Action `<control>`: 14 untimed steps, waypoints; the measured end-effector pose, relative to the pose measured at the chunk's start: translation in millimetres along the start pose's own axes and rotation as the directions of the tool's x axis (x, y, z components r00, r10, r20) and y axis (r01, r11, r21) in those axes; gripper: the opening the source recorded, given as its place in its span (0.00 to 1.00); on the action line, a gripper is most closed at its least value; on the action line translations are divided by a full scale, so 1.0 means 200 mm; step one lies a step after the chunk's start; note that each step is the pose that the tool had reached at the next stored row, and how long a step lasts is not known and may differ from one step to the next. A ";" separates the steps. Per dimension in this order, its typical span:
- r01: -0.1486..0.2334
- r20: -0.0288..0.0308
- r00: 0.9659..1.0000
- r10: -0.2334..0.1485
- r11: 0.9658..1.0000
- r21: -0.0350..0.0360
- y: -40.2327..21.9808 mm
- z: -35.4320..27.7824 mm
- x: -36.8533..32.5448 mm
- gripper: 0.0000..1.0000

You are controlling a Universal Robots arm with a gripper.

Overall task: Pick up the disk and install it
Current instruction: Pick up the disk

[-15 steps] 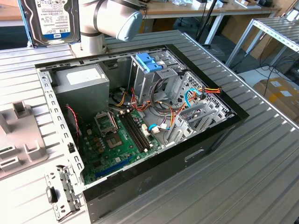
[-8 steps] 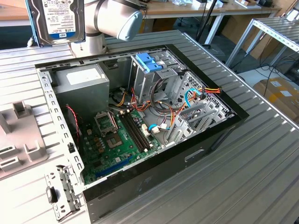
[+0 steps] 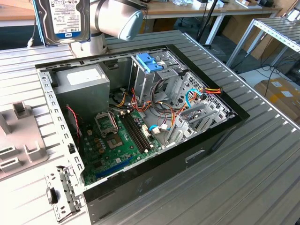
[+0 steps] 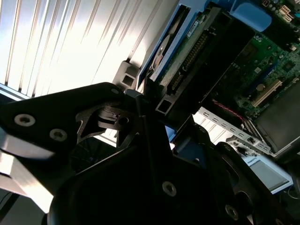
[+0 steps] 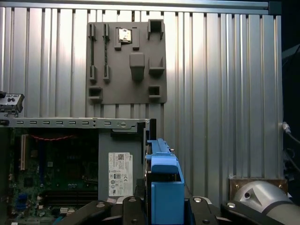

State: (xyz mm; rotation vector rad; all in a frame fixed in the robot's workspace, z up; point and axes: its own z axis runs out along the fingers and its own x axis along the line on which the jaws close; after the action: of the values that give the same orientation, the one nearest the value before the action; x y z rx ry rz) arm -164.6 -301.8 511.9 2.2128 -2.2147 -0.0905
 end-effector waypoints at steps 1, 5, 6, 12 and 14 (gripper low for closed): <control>0.000 0.000 1.000 0.000 1.000 0.000 -0.006 0.000 0.000 0.36; 0.000 0.000 1.000 0.000 1.000 0.000 -0.032 -0.001 0.000 0.36; 0.000 0.000 1.000 0.000 1.000 0.000 -0.045 -0.002 0.000 0.36; 0.000 0.000 1.000 0.000 1.000 0.000 -0.097 -0.004 0.000 0.36; 0.000 0.000 1.000 0.000 1.000 0.000 -0.110 -0.005 0.000 0.36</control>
State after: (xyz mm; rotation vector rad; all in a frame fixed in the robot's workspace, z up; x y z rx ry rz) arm -142.6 -301.8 511.8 2.2126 -2.2145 -0.0910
